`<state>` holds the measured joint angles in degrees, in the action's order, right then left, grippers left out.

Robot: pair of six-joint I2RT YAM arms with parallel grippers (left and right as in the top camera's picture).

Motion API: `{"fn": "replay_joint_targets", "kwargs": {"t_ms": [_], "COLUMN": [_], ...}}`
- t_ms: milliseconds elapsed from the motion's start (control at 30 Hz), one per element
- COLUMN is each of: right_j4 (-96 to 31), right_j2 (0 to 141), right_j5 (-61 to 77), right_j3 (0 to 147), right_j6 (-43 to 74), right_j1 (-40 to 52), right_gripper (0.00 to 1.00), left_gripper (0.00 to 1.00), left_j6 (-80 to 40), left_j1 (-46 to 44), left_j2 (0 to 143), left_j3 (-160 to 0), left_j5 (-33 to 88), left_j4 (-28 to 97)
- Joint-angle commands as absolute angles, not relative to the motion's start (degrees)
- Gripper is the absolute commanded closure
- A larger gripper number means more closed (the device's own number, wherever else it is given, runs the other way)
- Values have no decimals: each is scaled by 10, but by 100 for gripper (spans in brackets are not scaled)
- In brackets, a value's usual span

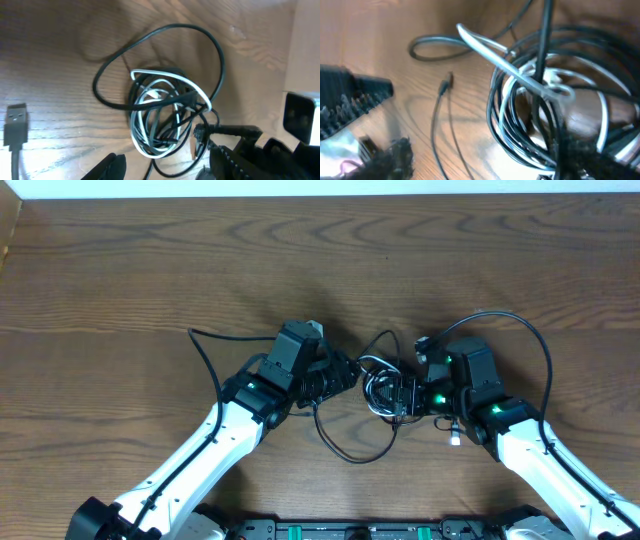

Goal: Untangle cables

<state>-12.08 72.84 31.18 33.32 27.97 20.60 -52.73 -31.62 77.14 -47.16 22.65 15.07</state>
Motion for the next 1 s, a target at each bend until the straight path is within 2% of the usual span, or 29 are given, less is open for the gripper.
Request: {"fn": "replay_joint_targets", "kwargs": {"t_ms": [0, 133, 233, 267, 300, 333, 467, 667, 833, 967], "right_j4": [-190, -290, -293, -286, -280, -271, -239, -179, -153, -136], "right_j2": [711, 681, 665, 665, 667, 674, 712, 777, 791, 791], "right_j5": [284, 202, 174, 166, 155, 141, 137, 157, 104, 64], "right_j3": [366, 415, 430, 430, 430, 427, 422, 422, 422, 422], "right_j6": [250, 204, 144, 129, 112, 101, 73, -58, -117, -120], "right_j1": [197, 197, 204, 206, 209, 213, 227, 271, 274, 274], "right_gripper": [4, 4, 14, 21, 38, 49, 50, 51, 61, 64], "left_gripper": [42, 42, 42, 42, 42, 42, 42, 42, 41, 41], "left_j6": [-533, -533, -533, -533, -533, -533, -533, -533, -533, -533], "left_j1": [-317, -317, -317, -317, -317, -317, -317, -317, -317, -317], "left_j2": [775, 775, 775, 775, 775, 775, 775, 775, 775, 775], "left_j3": [-467, -467, -467, -467, -467, -467, -467, -467, -467, -467], "left_j5": [208, 192, 181, 176, 172, 172, 172, 172, 172, 168], "left_j4": [168, 185, 187, 188, 188, 188, 190, 196, 201, 205]}}
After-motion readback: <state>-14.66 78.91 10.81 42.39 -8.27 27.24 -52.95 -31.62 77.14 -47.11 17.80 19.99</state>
